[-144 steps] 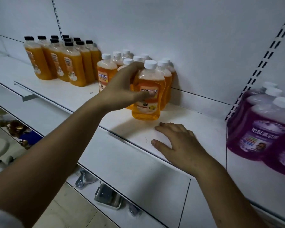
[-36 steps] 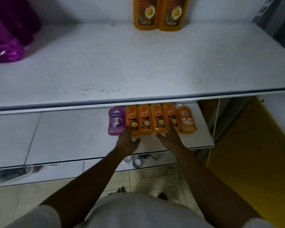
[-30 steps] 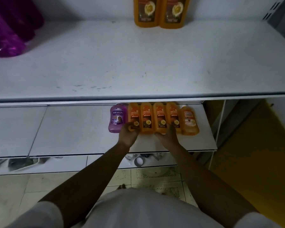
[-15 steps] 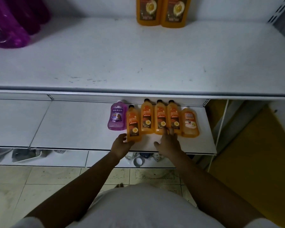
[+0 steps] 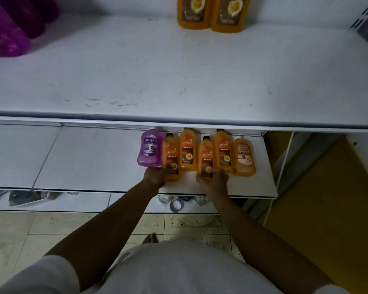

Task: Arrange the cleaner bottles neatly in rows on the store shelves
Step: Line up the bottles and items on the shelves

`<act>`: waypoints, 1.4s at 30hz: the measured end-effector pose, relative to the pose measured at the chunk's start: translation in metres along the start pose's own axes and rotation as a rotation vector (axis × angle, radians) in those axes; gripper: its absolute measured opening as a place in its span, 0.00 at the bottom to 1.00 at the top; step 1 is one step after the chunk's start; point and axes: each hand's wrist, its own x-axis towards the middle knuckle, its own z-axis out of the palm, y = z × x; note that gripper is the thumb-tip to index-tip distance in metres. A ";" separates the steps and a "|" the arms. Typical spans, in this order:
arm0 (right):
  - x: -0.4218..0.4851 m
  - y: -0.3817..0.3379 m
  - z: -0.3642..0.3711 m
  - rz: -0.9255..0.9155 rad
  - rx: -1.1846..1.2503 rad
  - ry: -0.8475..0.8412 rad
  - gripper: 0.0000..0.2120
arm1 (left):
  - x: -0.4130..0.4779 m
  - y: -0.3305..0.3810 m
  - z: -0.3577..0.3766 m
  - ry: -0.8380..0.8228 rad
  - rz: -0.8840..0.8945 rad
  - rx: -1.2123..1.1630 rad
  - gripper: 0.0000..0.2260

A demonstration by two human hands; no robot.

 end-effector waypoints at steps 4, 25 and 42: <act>0.016 -0.005 0.004 0.121 0.089 0.044 0.44 | 0.058 -0.039 -0.021 -0.007 -0.020 0.111 0.39; -0.029 -0.043 -0.060 0.083 0.685 -0.666 0.28 | -0.057 0.028 -0.050 -0.350 -0.081 -0.153 0.35; -0.115 -0.066 -0.062 -0.472 0.299 -0.679 0.27 | -0.237 0.014 -0.060 0.146 0.425 0.113 0.26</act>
